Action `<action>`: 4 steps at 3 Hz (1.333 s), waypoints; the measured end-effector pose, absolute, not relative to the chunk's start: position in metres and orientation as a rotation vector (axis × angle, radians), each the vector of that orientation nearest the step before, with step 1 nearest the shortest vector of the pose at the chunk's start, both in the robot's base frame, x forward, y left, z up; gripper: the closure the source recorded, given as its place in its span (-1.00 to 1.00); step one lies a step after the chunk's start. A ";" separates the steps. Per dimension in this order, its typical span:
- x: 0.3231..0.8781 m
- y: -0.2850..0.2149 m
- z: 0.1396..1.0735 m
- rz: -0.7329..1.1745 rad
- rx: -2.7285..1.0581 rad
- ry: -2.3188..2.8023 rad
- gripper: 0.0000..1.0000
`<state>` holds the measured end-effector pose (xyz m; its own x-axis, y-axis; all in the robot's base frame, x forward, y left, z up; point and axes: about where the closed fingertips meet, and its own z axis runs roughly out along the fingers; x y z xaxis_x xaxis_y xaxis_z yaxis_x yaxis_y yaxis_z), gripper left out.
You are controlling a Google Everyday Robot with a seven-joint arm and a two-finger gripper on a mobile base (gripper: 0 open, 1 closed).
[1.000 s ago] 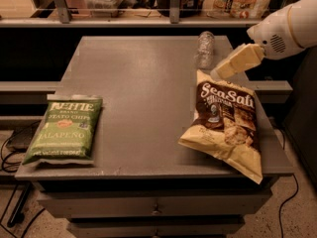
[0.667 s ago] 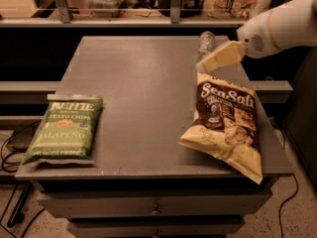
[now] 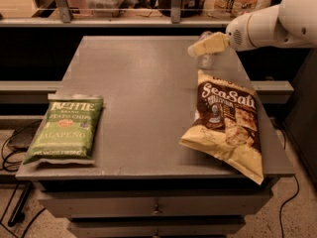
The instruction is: Move water bottle near green jalapeno chip bag
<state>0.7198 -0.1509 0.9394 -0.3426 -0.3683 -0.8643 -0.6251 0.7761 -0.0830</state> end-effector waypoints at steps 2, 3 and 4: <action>0.728 -0.154 0.931 0.333 -0.695 1.987 -1.00; 0.745 -0.161 0.920 0.313 -0.614 1.994 -1.00; 0.766 -0.172 0.910 0.293 -0.530 1.989 -1.00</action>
Offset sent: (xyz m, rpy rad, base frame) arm 0.0131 -0.0120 -0.0160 0.0551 0.0375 -0.0872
